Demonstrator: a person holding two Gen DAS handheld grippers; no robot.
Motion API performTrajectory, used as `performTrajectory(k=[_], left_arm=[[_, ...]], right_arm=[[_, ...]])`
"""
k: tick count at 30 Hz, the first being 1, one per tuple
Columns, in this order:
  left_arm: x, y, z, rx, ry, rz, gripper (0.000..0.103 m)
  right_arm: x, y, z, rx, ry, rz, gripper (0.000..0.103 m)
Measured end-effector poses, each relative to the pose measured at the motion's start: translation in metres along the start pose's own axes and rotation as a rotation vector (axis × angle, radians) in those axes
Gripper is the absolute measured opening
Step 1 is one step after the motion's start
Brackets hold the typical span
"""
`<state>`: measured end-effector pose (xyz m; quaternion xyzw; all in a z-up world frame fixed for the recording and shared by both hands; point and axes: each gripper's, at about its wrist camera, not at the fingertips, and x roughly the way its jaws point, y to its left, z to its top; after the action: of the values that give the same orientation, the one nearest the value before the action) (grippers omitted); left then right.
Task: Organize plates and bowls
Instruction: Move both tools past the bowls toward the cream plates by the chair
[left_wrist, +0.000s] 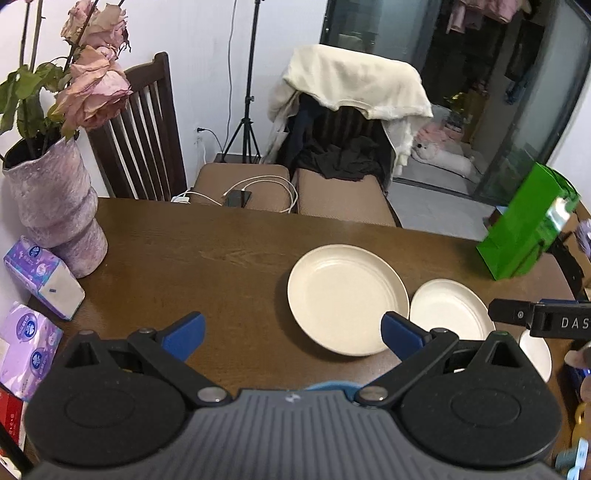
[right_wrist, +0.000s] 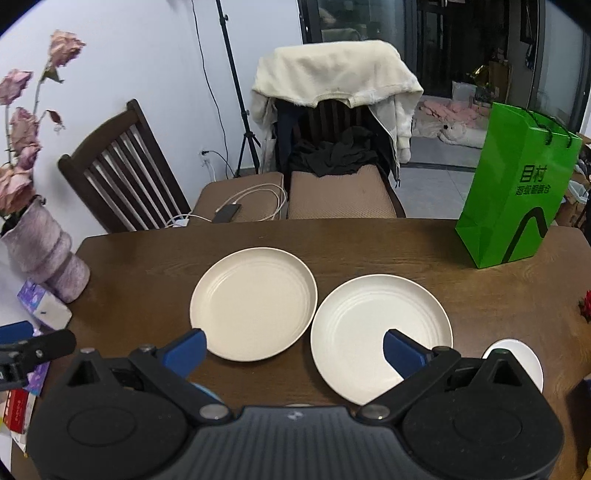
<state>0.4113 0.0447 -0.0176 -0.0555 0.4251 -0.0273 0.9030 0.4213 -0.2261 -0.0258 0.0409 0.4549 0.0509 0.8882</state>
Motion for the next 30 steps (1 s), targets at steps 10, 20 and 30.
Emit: performTrajectory(k=[10,20,30], left_arm=[[0.055,-0.003,0.038,-0.042,0.042,0.067,0.103],[0.128,-0.004,0.044,-0.057,0.137,0.11,0.103],[0.177,0.008,0.03,-0.1,0.193,0.129,0.103]], right_arm=[[0.054,-0.008,0.044,0.014,0.044,0.0,0.1],[0.122,-0.011,0.056,0.011,0.073,0.019,0.085],[0.177,-0.014,0.045,-0.001,0.092,0.03,0.069]])
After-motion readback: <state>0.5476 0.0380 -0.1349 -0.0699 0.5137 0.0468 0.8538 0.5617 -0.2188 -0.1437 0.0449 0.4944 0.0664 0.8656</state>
